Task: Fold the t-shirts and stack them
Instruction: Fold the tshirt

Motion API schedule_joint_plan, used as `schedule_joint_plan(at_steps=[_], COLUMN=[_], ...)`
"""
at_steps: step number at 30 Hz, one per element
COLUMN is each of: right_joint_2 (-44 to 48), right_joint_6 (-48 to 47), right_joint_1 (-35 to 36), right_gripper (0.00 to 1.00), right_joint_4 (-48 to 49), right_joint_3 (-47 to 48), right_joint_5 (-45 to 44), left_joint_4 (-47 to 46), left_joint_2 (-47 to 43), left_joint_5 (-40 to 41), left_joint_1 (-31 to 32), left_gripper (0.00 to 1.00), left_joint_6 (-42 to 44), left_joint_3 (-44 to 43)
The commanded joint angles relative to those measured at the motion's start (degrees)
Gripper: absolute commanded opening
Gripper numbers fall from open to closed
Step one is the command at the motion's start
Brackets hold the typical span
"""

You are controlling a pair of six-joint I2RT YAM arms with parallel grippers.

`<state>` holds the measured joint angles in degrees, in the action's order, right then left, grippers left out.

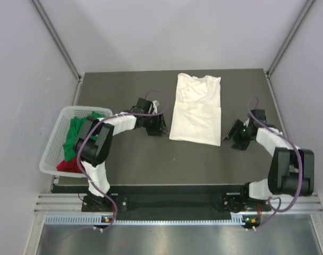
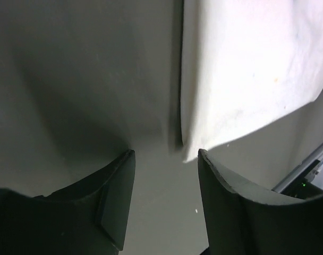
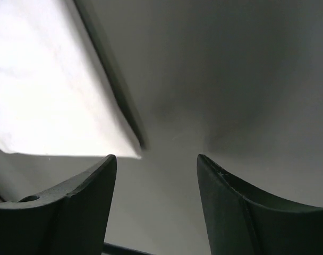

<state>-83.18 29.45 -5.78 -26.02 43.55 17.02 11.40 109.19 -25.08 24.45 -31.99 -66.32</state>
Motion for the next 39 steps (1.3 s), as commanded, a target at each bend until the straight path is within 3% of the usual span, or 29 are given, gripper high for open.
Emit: schedule_joint_plan(at_steps=[1,7,26,37,39], right_joint_2=[8.2,11.3,11.6,10.3,9.4], right_joint_6=[3.9,6.1,10.7,11.8,12.0], right_joint_1=[1.6,4.8,8.2,8.2,8.2], right_gripper=[0.62,0.56,0.47,0.43,0.41], right_joint_4=[2.8,5.9,20.6,21.3,22.1], right_joint_3=[-3.1,-7.2,-18.1,-18.6,-18.9], right_joint_5=[2.2,2.4,-1.7,-6.8,-6.5], left_joint_4=[-3.6,-7.6,-13.9,-13.2,-13.3], left_joint_2=[-4.8,-6.5,-3.6,-0.9,-0.5], left_joint_5=[-1.5,-4.2,4.4,7.9,7.8], left_joint_1=[0.9,1.3,5.9,5.9,5.9], left_gripper=[0.56,0.56,0.50,0.33,0.26], left_joint_6=[-2.3,-5.4,-12.5,-14.1,-14.2], left_joint_3=[3.8,9.1,12.8,11.0,10.9])
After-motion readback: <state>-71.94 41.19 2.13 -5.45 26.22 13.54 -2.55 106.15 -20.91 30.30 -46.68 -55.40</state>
